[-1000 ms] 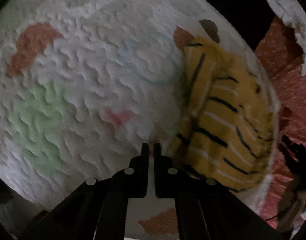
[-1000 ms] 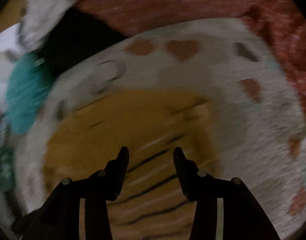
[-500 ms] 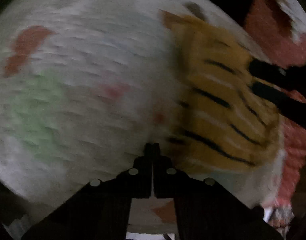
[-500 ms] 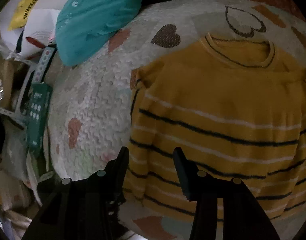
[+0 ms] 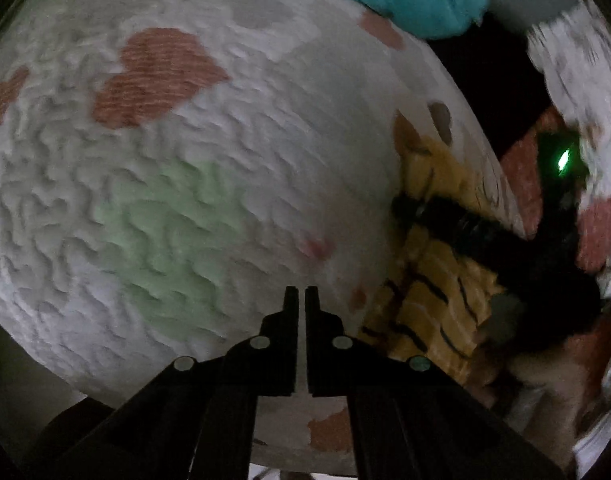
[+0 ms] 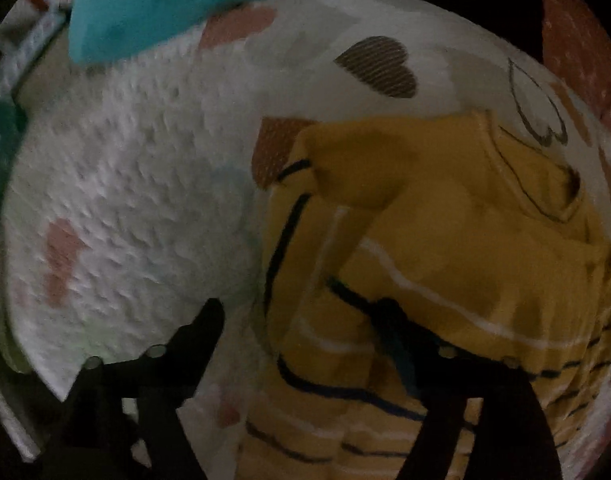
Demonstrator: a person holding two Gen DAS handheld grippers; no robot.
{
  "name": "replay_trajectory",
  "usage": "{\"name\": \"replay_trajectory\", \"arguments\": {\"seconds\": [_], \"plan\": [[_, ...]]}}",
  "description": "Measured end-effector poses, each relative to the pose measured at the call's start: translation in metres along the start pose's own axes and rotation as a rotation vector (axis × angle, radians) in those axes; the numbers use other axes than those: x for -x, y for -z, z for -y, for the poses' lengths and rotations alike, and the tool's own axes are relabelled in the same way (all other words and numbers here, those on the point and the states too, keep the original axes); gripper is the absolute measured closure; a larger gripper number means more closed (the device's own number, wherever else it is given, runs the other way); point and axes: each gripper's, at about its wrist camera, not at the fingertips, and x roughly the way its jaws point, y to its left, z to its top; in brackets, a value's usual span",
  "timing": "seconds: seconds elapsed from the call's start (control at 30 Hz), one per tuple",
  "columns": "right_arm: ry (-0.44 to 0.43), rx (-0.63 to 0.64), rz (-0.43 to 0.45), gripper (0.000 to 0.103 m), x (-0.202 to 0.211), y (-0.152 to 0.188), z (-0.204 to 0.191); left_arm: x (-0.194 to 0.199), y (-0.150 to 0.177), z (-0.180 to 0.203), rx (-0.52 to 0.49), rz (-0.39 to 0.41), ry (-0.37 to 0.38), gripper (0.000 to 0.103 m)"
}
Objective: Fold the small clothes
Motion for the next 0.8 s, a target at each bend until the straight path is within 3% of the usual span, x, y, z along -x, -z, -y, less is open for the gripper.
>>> {"name": "replay_trajectory", "arguments": {"seconds": [0.1, 0.17, 0.2, 0.23, 0.3, 0.37, 0.43, 0.6, 0.8], "plan": [[0.129, 0.114, 0.008, 0.016, -0.009, 0.007, -0.02, 0.003, -0.008, -0.015, 0.066, -0.006, 0.026, 0.099], [0.22, 0.19, 0.037, 0.043, -0.007, 0.012, -0.027, 0.001, -0.01, -0.019, 0.088, -0.014, 0.044, 0.097], [0.231, 0.199, 0.045, 0.065, -0.002, 0.012, -0.022, 0.0, -0.009, -0.017, 0.088, -0.021, 0.056, 0.091], [0.192, 0.184, 0.05, 0.076, 0.003, 0.011, -0.015, -0.004, -0.008, -0.012, 0.082, -0.031, 0.07, 0.084], [0.107, 0.125, 0.069, 0.088, 0.02, 0.008, 0.008, -0.007, 0.001, -0.007, 0.06, -0.048, 0.079, 0.081], [0.057, 0.08, 0.104, 0.089, 0.037, 0.007, 0.028, -0.018, 0.008, 0.008, 0.008, -0.068, 0.078, 0.078], [0.014, 0.041, 0.136, 0.089, 0.056, 0.008, 0.049, -0.031, 0.02, 0.03, -0.063, -0.09, 0.09, 0.068], [-0.084, -0.069, 0.22, 0.09, 0.105, 0.023, 0.112, -0.054, 0.061, 0.074, -0.194, -0.123, 0.147, 0.068], [-0.132, -0.261, 0.273, 0.09, 0.132, 0.065, 0.238, -0.05, 0.092, 0.098, -0.195, -0.138, 0.182, 0.068]]}}
